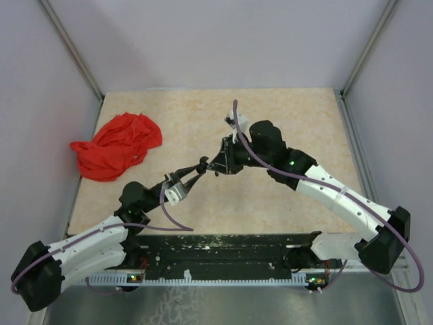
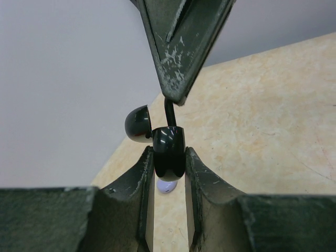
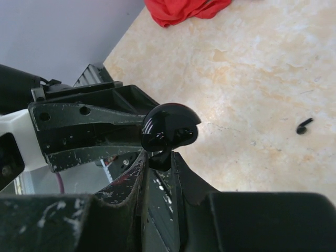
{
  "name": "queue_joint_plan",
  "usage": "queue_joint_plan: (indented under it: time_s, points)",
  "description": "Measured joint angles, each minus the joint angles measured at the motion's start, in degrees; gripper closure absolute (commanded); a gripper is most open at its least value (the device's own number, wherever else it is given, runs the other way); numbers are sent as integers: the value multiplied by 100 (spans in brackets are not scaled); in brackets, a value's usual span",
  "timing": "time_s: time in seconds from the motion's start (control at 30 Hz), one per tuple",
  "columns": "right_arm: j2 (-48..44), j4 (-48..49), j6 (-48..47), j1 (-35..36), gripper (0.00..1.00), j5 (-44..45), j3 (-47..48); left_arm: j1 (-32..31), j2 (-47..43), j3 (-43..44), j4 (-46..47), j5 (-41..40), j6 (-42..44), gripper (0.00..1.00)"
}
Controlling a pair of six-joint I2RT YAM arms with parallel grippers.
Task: Insert the wireless bluetooth earbuds into the charging case
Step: Pick up the earbud from the charging case, then place the earbud in the charging case.
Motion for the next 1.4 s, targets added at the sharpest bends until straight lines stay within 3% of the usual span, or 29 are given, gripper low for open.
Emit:
queue_joint_plan:
  time_s: [0.33, 0.6, 0.8, 1.03, 1.23, 1.4]
  points:
    - [-363, -251, -820, -411, 100, -339, 33, 109, -170, 199, -798, 229, -155, 100]
    - [-1071, -103, -1987, -420, 100, -822, -326, 988, -39, 337, -662, 1655, -1054, 100]
    - [-1217, 55, -2636, -420, 100, -1386, -531, 1515, 267, 337, 273, 2887, -2092, 100]
    - [-1224, 240, -3195, -420, 100, -2052, -859, 1834, 887, 315, 2159, 4037, -3683, 100]
    - [-1237, 590, -3403, -417, 100, -2396, -990, 1867, 1491, 313, 3659, 4588, -4778, 100]
    - [-1239, 866, -3523, -321, 100, -2494, -1043, 1867, 1663, 313, 3930, 4800, -5226, 100]
